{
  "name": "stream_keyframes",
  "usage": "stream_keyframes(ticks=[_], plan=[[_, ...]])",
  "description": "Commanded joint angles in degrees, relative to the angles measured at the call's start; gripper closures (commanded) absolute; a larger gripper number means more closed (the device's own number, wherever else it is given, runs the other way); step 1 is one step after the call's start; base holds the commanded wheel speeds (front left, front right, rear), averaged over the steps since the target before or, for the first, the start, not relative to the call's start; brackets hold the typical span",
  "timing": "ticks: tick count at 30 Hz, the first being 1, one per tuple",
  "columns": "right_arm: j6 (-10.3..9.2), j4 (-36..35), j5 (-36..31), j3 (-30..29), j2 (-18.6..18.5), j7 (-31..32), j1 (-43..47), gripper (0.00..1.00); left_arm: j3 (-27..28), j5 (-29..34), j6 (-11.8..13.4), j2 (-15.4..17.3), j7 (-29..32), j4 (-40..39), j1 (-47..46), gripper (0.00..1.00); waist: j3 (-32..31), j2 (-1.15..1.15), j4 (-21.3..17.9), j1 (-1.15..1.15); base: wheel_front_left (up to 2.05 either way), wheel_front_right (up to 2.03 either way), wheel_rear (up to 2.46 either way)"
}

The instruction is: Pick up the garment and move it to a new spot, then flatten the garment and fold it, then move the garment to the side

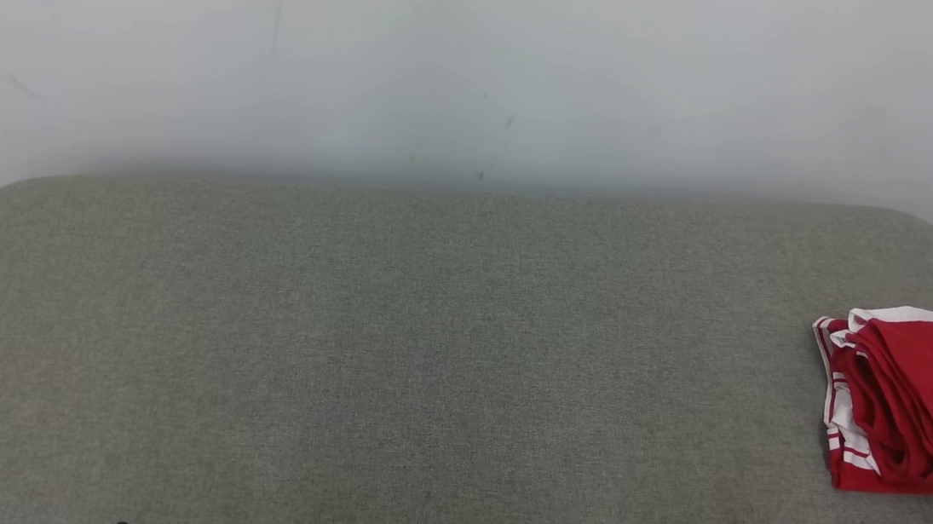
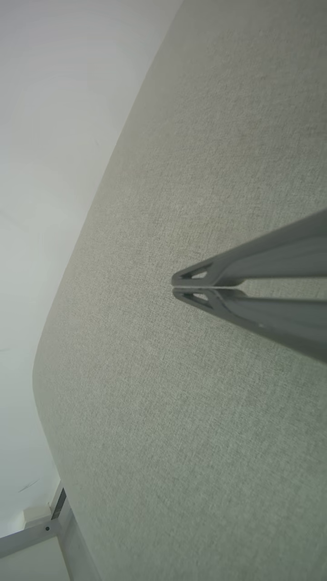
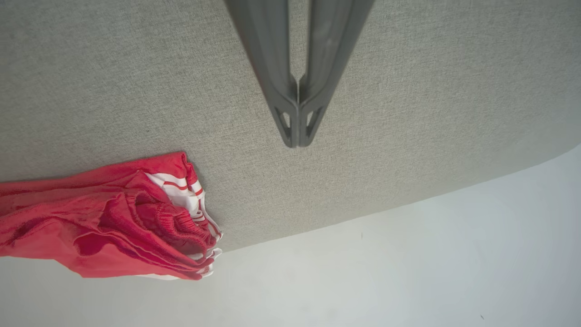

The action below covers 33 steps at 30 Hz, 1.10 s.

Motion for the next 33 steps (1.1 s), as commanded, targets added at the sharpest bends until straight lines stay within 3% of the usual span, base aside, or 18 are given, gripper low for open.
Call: stream_keyframes(ticks=[1, 33], plan=[[0.00, -0.84, 2.82, -0.26, -0.05, 0.46, -1.50, 1.00, 0.18, -2.67, -0.44, 0.20, 0.48, -0.84, -1.61, 1.00, 0.02, 0.00, 0.04, 0.00, 0.00, 0.00, 0.00], [0.01, -0.83, 32.91, -1.52, -0.09, 7.66, -6.28, 1.00, 0.58, -29.62, -3.06, 0.42, 7.53, -1.35, -6.25, 1.00, 0.55, 0.00, 0.69, 0.00, 0.00, 0.00, 0.00]])
